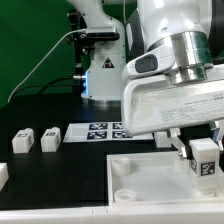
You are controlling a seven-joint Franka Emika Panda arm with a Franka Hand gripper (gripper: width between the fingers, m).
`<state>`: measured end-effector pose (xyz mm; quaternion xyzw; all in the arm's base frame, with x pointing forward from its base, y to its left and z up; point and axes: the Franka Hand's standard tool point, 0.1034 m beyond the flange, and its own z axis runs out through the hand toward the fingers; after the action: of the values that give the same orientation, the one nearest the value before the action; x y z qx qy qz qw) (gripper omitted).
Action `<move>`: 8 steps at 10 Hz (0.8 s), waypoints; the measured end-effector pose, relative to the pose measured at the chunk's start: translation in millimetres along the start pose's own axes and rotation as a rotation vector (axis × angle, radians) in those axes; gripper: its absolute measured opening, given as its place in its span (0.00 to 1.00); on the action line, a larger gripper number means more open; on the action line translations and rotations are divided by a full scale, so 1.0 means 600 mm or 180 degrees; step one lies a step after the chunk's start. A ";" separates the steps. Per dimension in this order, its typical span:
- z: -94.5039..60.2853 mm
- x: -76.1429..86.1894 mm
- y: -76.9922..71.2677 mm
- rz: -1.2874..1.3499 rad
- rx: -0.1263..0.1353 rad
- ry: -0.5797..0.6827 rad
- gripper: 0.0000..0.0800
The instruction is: Assemble one leg
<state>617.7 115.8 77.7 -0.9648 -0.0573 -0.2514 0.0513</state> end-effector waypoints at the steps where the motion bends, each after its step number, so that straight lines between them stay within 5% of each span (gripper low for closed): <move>1: 0.002 0.004 -0.001 0.0026 -0.0012 0.0093 0.36; 7: 0.001 0.002 -0.001 0.0136 -0.0084 0.0192 0.37; 8: 0.001 0.002 -0.001 0.0136 -0.0084 0.0192 0.58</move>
Offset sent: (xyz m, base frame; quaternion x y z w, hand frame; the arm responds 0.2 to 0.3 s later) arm -0.0089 0.0056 -0.0112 -0.0325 -0.0037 -0.0037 0.9995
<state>619.2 116.5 77.9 -0.9584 -0.0317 -0.2800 0.0456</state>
